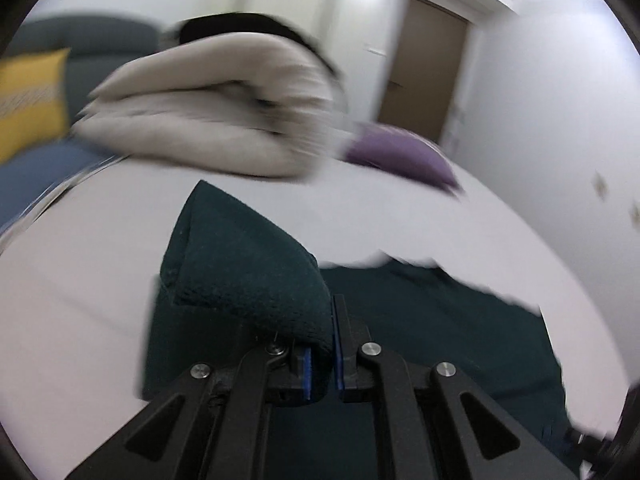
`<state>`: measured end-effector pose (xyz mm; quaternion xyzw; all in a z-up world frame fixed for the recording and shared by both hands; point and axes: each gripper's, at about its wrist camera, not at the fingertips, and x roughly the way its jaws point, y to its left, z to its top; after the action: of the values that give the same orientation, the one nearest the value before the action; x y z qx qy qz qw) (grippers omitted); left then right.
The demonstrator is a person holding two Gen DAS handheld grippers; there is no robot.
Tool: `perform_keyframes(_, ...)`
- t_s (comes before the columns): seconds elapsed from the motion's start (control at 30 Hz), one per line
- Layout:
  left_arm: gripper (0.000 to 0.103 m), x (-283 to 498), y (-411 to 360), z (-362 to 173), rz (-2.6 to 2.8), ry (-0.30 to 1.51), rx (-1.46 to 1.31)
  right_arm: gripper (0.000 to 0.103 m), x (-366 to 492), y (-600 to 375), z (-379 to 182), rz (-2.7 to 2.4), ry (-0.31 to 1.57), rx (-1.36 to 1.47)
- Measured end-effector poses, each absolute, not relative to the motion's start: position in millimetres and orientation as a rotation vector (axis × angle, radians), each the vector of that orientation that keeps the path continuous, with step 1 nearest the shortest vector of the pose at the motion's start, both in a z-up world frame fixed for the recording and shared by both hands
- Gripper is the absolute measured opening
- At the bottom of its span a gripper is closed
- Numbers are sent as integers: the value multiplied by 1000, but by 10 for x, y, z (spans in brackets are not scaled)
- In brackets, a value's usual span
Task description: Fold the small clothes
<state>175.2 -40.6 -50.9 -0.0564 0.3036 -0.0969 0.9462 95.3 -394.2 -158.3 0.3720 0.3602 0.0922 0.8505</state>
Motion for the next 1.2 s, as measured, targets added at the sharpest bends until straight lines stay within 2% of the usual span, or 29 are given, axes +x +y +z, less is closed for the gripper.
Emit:
perform_keyframes(0.13,13,1767,-1254,-932,-284,698,18,53,953,-4233,-1652,154,746,814)
perform_keyframes(0.2,27,1791,-1434,-1134,-286,755,63,53,957,-4340,-1693,136,751,821)
perform_keyframes(0.27,63,1772,-1481,-1224,-268,775,97,53,991,-4406,-1732,127,768,819)
perform_keyframes(0.37,79,1667,-1370,-1180,-278,744,89,55,1110,-4429,-1746,135,792,804)
perform_keyframes(0.4,80,1623,-1306,-1148,-297,744,77,59,1175,-4403,-1732,144,798,799)
perform_keyframes(0.47,85,1551,-1146,-1084,-334,731,68,59,1306,-4309,-1677,164,806,785)
perform_keyframes(0.57,86,1306,-868,-1024,-342,690,86,67,1575,-4117,-1565,221,815,746)
perform_keyframes(0.73,86,1299,-204,-952,-283,651,-27,70,2045,-3779,-1615,203,926,677)
perform_keyframes(0.77,86,1320,-82,-945,-263,647,-47,67,2122,-3723,-1655,208,948,677)
perform_keyframes(0.83,86,1416,198,-960,-221,645,-96,55,2247,-3586,-1725,223,988,642)
perform_keyframes(0.9,86,1478,432,-985,-180,645,-146,34,2310,-3473,-1777,198,1007,573)
perform_keyframes(1.0,85,1516,731,-1015,-143,635,-240,10,2326,-3401,-1783,159,1013,517)
perform_keyframes(1.2,80,1615,1076,-1093,-85,648,-372,7,2241,-3367,-1226,155,886,362)
